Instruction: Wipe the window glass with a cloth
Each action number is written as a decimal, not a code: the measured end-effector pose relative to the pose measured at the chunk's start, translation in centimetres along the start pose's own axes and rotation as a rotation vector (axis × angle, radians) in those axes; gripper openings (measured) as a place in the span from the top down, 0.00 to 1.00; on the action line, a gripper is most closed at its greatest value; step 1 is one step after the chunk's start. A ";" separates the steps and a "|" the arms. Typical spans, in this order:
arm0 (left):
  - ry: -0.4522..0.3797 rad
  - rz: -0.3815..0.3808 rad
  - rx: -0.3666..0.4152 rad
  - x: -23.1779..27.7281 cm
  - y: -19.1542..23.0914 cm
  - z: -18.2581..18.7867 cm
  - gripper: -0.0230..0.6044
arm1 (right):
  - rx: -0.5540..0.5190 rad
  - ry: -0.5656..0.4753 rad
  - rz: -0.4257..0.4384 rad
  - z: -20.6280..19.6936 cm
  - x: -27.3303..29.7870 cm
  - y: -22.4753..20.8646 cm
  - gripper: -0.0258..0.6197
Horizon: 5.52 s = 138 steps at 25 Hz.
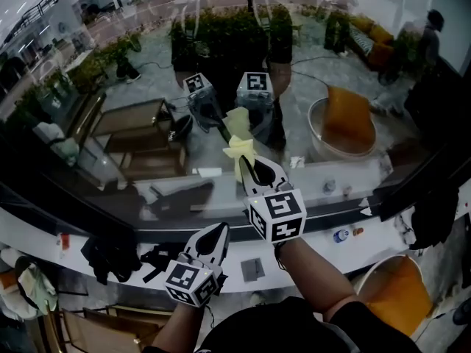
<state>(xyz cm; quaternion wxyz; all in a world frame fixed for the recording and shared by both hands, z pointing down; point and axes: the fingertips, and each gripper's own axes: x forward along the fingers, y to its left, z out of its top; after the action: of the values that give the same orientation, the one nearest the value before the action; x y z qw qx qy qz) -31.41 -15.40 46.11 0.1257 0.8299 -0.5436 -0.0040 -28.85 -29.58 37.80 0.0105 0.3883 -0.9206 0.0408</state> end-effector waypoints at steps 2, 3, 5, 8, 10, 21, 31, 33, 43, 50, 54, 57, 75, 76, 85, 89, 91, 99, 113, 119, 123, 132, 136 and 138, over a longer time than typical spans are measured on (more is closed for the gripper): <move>0.004 -0.008 -0.009 0.2 -0.4 -0.1 0.97 | 0.011 0.000 -0.013 -0.1 -0.6 -0.8 0.90; 0.006 -0.013 -0.006 0.5 -0.6 0.0 0.97 | 0.016 -0.001 -0.019 -0.1 -0.8 -1.2 0.90; 0.008 -0.020 0.004 1.0 -1.2 0.4 0.97 | 0.022 -0.002 -0.027 -0.1 -1.3 -2.0 0.90; 0.003 -0.044 0.018 2.0 -2.7 0.5 0.97 | 0.018 0.000 -0.038 -0.1 -2.4 -3.9 0.90; 0.002 -0.055 0.037 2.7 -3.7 0.4 0.97 | 0.019 -0.002 -0.044 0.0 -3.2 -5.5 0.90; -0.007 -0.066 0.009 7.7 -10.7 1.4 0.97 | 0.031 0.006 -0.088 1.0 -8.5 -14.6 0.90; 0.026 -0.110 0.046 13.9 -18.9 0.4 0.97 | 0.077 0.009 -0.163 1.3 -15.3 -27.0 0.90; 0.032 -0.110 0.054 14.1 -19.4 0.4 0.97 | 0.075 0.008 -0.178 1.4 -16.3 -28.2 0.90; 0.050 -0.139 0.068 15.8 -20.5 0.0 0.97 | 0.088 -0.005 -0.257 1.2 -18.7 -32.9 0.90; 0.038 -0.185 0.077 16.6 -20.1 0.6 0.97 | 0.052 0.001 -0.275 1.5 -18.8 -32.7 0.90; 0.043 -0.212 0.088 19.1 -23.1 0.1 0.97 | 0.044 0.009 -0.270 1.4 -20.6 -35.6 0.90; 0.056 -0.214 0.095 23.3 -28.1 -1.2 0.97 | 0.055 0.007 -0.266 0.6 -24.0 -41.2 0.90; 0.077 -0.208 0.110 28.0 -34.0 -2.5 0.97 | 0.063 0.029 -0.298 -1.0 -29.5 -50.4 0.90; 0.075 -0.205 0.109 28.0 -34.0 -2.4 0.97 | 0.063 0.030 -0.301 -1.0 -29.7 -50.6 0.90; 0.048 -0.165 0.101 27.7 -32.7 -1.6 0.97 | 0.059 0.027 -0.311 -1.1 -29.3 -51.0 0.90; 0.043 -0.157 0.095 27.6 -32.6 -1.7 0.97 | 0.049 0.027 -0.314 -1.1 -29.3 -51.1 0.90; 0.043 -0.157 0.092 27.5 -32.7 -1.8 0.97 | 0.051 0.031 -0.314 -1.1 -29.3 -51.1 0.90; 0.042 -0.168 0.093 26.8 -33.2 -2.1 0.97 | 0.079 0.037 -0.308 -1.2 -29.2 -50.9 0.90; 0.017 -0.175 0.114 26.4 -34.5 -0.7 0.97 | 0.089 0.008 -0.278 0.6 -31.2 -48.7 0.90; -0.027 -0.185 0.153 26.4 -35.0 1.7 0.97 | 0.045 -0.070 -0.295 4.8 -32.7 -48.4 0.90; -0.077 -0.203 0.182 26.5 -35.6 4.5 0.97 | 0.010 -0.121 -0.308 8.1 -33.1 -48.4 0.90; -0.178 -0.213 0.199 26.7 -36.8 10.6 0.97 | -0.045 -0.168 -0.341 12.8 -33.3 -48.4 0.90; -0.156 -0.207 0.199 26.6 -36.5 9.9 0.97 | -0.056 -0.130 -0.366 11.8 -32.1 -49.1 0.90; -0.144 -0.195 0.182 26.3 -35.9 9.4 0.97 | -0.058 -0.113 -0.369 11.1 -31.1 -49.0 0.90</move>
<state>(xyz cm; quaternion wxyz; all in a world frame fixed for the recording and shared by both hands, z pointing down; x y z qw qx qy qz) 10.34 -27.55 32.83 0.0096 0.8842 -0.4663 -0.0262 28.10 -42.34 28.42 -0.0226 0.5516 -0.8337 -0.0101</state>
